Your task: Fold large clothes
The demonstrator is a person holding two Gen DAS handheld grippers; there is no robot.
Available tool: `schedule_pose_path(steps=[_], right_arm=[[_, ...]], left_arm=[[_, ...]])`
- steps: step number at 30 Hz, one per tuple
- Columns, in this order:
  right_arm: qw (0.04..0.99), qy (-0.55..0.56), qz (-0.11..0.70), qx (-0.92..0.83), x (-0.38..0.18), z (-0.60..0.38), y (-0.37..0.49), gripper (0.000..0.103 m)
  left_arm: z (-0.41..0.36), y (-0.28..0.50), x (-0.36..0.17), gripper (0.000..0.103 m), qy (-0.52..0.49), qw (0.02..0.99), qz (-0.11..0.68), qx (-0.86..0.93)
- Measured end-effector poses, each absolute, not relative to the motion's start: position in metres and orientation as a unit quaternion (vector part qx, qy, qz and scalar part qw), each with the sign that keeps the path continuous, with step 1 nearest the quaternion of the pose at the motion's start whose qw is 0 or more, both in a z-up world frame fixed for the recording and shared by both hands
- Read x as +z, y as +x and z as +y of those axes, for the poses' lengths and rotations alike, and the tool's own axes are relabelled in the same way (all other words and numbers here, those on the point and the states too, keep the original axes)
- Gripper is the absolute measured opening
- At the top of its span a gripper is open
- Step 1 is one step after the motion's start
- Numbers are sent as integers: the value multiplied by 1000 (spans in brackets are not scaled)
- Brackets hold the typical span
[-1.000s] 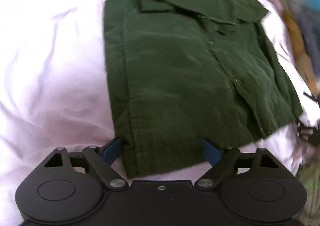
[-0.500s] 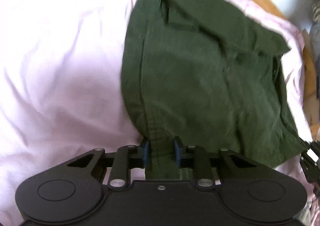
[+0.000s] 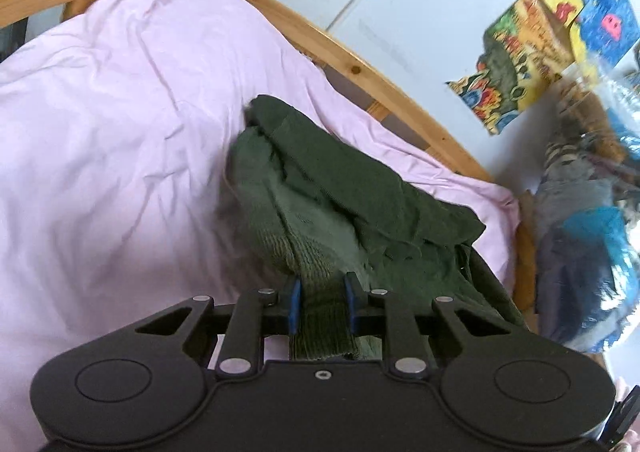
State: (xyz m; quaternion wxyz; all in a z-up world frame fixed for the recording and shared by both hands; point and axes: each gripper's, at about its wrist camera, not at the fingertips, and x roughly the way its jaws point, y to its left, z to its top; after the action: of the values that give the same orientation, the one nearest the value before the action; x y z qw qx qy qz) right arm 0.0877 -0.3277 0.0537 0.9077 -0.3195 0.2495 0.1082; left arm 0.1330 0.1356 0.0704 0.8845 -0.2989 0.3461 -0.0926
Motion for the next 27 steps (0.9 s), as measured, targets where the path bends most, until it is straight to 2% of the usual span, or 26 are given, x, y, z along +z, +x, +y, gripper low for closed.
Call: schedule_pose_path(steps=[8,13,19,27], right_arm=[[900,-335,242,139,85,-320,-16,4],[895,-318,266,163,93,-319,-46,3],[924,-227,272,147,102,-344,16,4],[941,-147,285,106,92,-370,165,4]], left_arm=[[173,32,63,22,-343,860,366,-90],[178,17,62,22,-361,846,381,-88],[186,81,76,23,-422,824,373,-59],[183,225,87,25,-442,824,355,4]])
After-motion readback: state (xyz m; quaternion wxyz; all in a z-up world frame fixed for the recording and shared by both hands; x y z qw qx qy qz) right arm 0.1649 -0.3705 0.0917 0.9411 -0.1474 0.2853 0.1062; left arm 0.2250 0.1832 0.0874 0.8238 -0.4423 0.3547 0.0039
